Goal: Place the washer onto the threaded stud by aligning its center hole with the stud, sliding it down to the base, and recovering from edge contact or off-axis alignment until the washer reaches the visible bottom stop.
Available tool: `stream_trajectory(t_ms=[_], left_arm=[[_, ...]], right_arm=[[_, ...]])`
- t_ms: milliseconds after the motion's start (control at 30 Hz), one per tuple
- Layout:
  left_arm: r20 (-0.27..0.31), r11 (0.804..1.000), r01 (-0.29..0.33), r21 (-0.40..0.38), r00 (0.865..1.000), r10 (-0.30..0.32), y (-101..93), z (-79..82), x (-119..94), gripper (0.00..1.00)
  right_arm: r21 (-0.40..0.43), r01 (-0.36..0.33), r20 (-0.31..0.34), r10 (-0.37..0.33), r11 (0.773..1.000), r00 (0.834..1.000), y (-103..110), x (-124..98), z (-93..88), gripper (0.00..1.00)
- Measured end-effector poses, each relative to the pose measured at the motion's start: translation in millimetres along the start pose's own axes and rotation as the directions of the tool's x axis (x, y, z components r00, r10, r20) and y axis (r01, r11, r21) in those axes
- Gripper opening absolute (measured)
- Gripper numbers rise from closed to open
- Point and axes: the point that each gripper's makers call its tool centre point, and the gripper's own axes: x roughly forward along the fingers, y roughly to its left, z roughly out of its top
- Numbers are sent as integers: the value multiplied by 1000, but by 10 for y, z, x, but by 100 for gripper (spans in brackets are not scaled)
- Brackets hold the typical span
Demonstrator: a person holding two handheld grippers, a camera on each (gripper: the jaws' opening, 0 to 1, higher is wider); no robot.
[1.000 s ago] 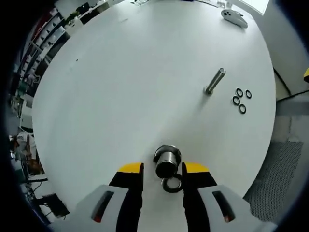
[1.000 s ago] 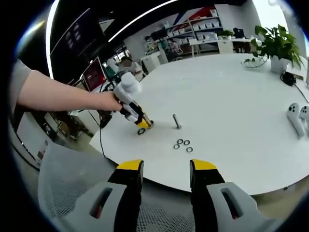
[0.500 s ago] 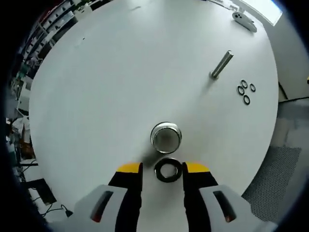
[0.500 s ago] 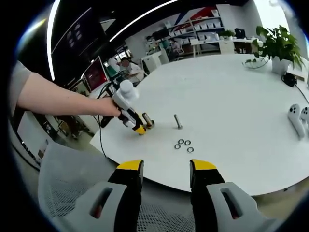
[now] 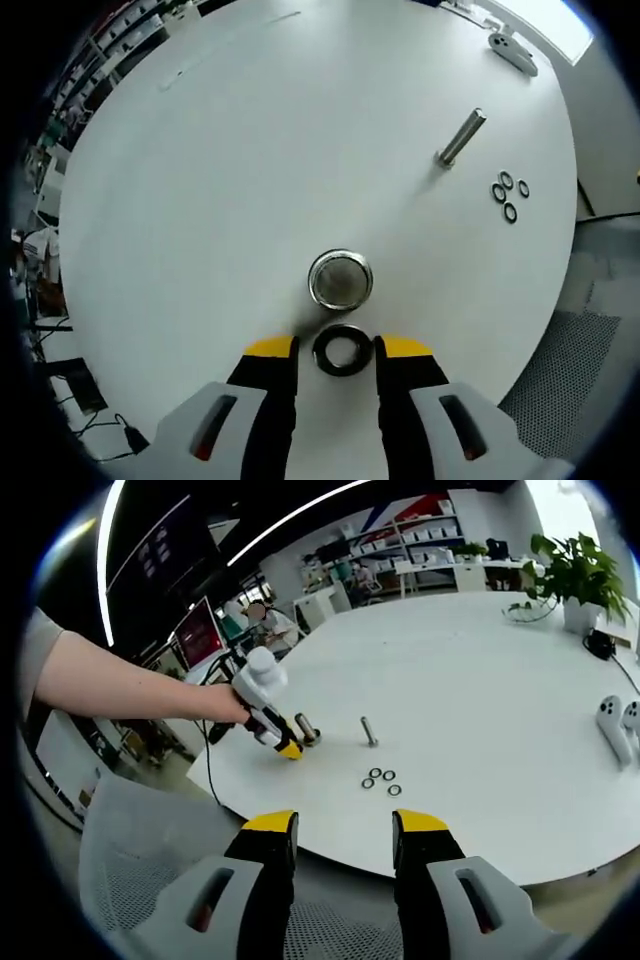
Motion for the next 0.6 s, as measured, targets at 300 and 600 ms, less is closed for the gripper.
stream_trajectory(t_ms=[300,600], left_arm=[[7,1000,4,-13,1000,-3,-7,-37,0,29],[21,1000,-1,-23,1000,2,-17,-45,-10,28]], right_arm=[[2,2,3,-2,1000,1000,-3,0,6,40],[-6,-3,-4,3,1000,1000,11,10,-1,40]])
